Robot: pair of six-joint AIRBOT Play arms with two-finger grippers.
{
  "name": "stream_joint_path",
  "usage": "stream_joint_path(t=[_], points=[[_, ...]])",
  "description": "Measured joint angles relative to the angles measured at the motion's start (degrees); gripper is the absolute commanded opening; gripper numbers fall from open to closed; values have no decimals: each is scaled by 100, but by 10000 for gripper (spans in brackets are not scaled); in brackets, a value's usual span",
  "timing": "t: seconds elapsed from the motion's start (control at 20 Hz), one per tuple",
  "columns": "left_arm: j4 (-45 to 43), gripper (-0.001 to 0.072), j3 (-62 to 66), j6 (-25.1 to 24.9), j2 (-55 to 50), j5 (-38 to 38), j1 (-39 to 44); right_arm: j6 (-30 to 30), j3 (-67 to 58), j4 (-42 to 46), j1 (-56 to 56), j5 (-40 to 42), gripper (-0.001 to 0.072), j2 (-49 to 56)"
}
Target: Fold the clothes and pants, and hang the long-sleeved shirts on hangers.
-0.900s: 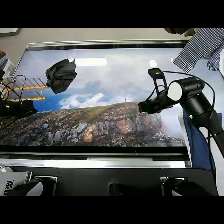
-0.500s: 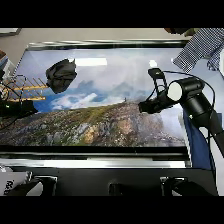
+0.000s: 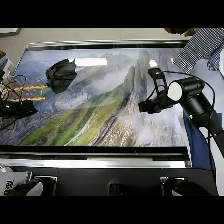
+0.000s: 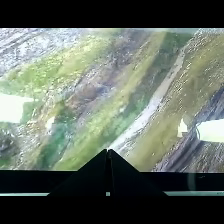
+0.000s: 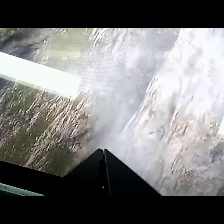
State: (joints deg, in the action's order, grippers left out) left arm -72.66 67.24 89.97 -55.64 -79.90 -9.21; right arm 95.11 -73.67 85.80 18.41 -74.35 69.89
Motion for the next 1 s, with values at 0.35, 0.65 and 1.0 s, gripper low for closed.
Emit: stream_joint_path(t=[0.35, 0.65, 1.0], points=[[0, 133, -4, -2, 0, 15, 0, -2, 0, 72, 0, 444, 37, 0], [-9, 713, 238, 297, -442, 699, 7, 44, 0, 37, 0, 520, 38, 0], [-997, 714, 3270, 953, -3895, 1456, 216, 208, 0, -46, 0, 299, 88, 0]])
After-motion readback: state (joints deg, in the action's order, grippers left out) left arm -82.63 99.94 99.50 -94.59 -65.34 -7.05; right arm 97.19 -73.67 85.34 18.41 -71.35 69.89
